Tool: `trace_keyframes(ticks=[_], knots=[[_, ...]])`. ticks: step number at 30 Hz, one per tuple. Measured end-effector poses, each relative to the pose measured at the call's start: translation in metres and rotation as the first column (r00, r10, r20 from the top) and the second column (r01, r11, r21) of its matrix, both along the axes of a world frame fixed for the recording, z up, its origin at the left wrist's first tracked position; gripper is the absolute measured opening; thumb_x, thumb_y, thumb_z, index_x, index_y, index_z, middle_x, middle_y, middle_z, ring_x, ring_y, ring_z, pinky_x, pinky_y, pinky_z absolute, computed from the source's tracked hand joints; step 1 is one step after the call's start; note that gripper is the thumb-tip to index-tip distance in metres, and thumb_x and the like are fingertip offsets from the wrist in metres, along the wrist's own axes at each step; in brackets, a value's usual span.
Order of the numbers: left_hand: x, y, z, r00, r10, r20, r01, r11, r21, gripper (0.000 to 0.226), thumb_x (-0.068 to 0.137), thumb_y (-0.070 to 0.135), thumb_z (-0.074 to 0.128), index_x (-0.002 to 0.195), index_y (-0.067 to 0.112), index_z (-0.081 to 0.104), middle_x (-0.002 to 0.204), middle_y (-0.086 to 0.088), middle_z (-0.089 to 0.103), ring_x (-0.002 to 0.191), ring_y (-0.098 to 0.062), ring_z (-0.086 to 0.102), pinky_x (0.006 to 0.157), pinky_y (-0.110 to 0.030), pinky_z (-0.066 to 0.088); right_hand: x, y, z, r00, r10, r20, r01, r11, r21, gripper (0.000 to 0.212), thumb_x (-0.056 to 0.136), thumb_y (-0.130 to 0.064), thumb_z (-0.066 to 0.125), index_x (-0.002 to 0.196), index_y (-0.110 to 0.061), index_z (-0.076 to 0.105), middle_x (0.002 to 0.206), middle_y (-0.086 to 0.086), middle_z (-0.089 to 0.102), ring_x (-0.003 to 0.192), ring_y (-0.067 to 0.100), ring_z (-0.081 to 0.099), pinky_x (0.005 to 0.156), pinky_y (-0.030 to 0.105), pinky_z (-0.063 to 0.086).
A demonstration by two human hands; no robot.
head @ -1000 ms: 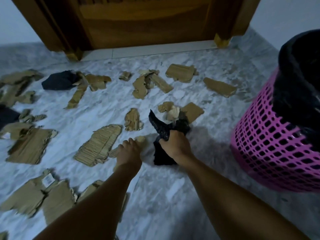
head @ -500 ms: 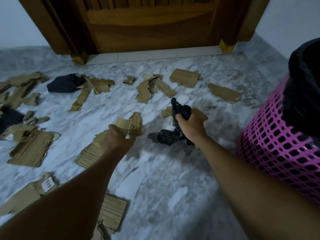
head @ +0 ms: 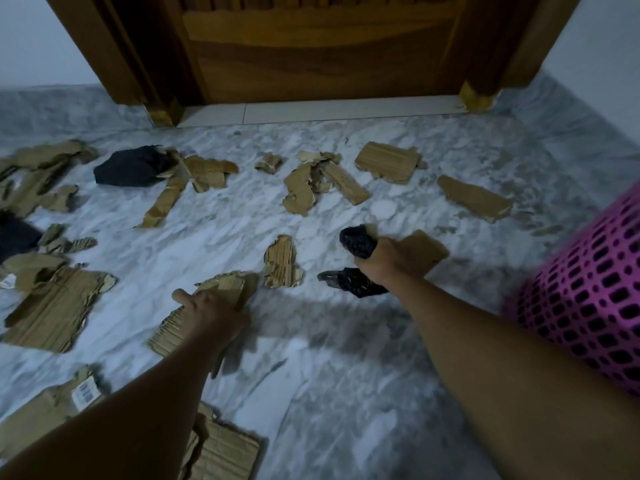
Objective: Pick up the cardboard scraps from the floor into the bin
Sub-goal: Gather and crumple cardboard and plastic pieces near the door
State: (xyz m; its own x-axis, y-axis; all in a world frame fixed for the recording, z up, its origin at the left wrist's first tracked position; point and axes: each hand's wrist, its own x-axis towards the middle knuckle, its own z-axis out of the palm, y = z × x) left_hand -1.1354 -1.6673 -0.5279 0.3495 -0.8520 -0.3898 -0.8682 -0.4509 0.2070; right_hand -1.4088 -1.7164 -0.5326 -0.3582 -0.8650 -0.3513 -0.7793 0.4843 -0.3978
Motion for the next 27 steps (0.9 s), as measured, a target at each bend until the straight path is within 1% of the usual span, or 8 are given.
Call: trace_keyframes(ticks=[3, 5, 9, 12, 15, 18, 23, 27], knots=[[0.005, -0.003, -0.001, 1.000, 0.014, -0.013, -0.014, 1.000, -0.027, 0.063, 0.072, 0.022, 0.075, 0.125, 0.002, 0.048, 0.118, -0.019, 0.041, 0.093, -0.030, 0.050, 0.077, -0.035, 0.049, 0.001, 0.003, -0.011, 0.999, -0.048, 0.021, 0.049, 0.996, -0.079, 0.043, 0.090, -0.036, 0.068, 0.119, -0.005, 0.062, 0.106, 0.016, 0.068, 0.096, 0.036, 0.065, 0.071, 0.039, 0.052], [0.012, -0.004, -0.002, 1.000, 0.002, 0.005, -0.001, 0.997, -0.072, 0.053, 0.075, 0.017, 0.072, 0.120, -0.003, 0.051, 0.113, -0.020, 0.049, 0.093, -0.034, 0.056, 0.075, -0.037, 0.050, 0.006, 0.006, -0.012, 0.998, -0.056, 0.034, 0.059, 0.995, -0.084, 0.040, 0.091, -0.034, 0.067, 0.116, -0.004, 0.064, 0.104, 0.016, 0.068, 0.094, 0.035, 0.065, 0.073, 0.040, 0.055], [0.023, -0.004, -0.001, 0.997, -0.051, 0.061, 0.062, 0.980, -0.187, 0.027, 0.082, 0.013, 0.061, 0.104, 0.003, 0.051, 0.098, -0.019, 0.058, 0.082, -0.035, 0.056, 0.065, -0.038, 0.043, 0.009, 0.018, -0.010, 0.998, -0.039, -0.048, 0.033, 0.993, -0.114, 0.055, 0.087, -0.039, 0.072, 0.122, 0.001, 0.057, 0.125, 0.014, 0.057, 0.101, 0.035, 0.063, 0.080, 0.043, 0.056], [0.018, -0.009, 0.011, 0.988, -0.087, 0.127, 0.122, 0.947, -0.299, 0.020, 0.085, 0.022, 0.058, 0.096, 0.013, 0.044, 0.080, -0.013, 0.058, 0.069, -0.032, 0.053, 0.061, -0.037, 0.045, 0.010, 0.024, -0.009, 0.998, 0.015, 0.054, -0.005, 0.984, -0.179, 0.048, 0.083, -0.035, 0.075, 0.120, -0.008, 0.060, 0.113, 0.012, 0.066, 0.102, 0.034, 0.064, 0.082, 0.043, 0.056], [-0.004, -0.026, 0.030, 0.982, -0.099, 0.160, 0.161, 0.880, -0.447, 0.026, 0.086, 0.030, 0.060, 0.091, 0.016, 0.040, 0.082, -0.015, 0.065, 0.076, -0.036, 0.062, 0.066, -0.038, 0.046, 0.007, 0.025, 0.000, 0.989, -0.016, 0.150, 0.054, 0.967, -0.251, 0.032, 0.089, -0.030, 0.070, 0.113, -0.011, 0.062, 0.105, 0.011, 0.069, 0.096, 0.032, 0.065, 0.075, 0.037, 0.053], [-0.032, -0.046, 0.044, 0.985, -0.099, 0.140, 0.157, 0.845, -0.512, 0.042, 0.083, 0.053, 0.060, 0.090, 0.016, 0.041, 0.081, -0.011, 0.065, 0.079, -0.034, 0.064, 0.073, -0.039, 0.043, -0.002, 0.026, 0.014, 0.971, -0.068, 0.231, 0.139, 0.942, -0.305, 0.031, 0.091, -0.028, 0.067, 0.115, -0.009, 0.061, 0.102, 0.008, 0.067, 0.097, 0.030, 0.064, 0.074, 0.034, 0.049], [-0.076, -0.068, 0.040, 0.991, -0.101, 0.083, 0.125, 0.924, -0.362, 0.061, 0.076, 0.072, 0.047, 0.096, 0.015, 0.055, 0.095, -0.012, 0.068, 0.094, -0.034, 0.062, 0.088, -0.041, 0.043, -0.024, 0.017, 0.022, 0.946, -0.149, 0.289, 0.243, 0.913, -0.327, 0.043, 0.088, -0.042, 0.067, 0.119, -0.016, 0.055, 0.103, 0.003, 0.065, 0.095, 0.028, 0.065, 0.076, 0.038, 0.053], [-0.081, -0.069, 0.006, 0.997, -0.081, 0.006, 0.081, 0.992, -0.094, 0.082, 0.070, 0.079, 0.051, 0.120, 0.014, 0.048, 0.116, -0.014, 0.061, 0.113, -0.037, 0.051, 0.094, -0.042, 0.044, -0.031, -0.001, 0.010, 0.972, -0.016, 0.236, 0.075, 0.966, -0.246, 0.063, 0.077, -0.052, 0.077, 0.124, -0.017, 0.055, 0.115, 0.001, 0.066, 0.105, 0.025, 0.064, 0.085, 0.036, 0.054]])
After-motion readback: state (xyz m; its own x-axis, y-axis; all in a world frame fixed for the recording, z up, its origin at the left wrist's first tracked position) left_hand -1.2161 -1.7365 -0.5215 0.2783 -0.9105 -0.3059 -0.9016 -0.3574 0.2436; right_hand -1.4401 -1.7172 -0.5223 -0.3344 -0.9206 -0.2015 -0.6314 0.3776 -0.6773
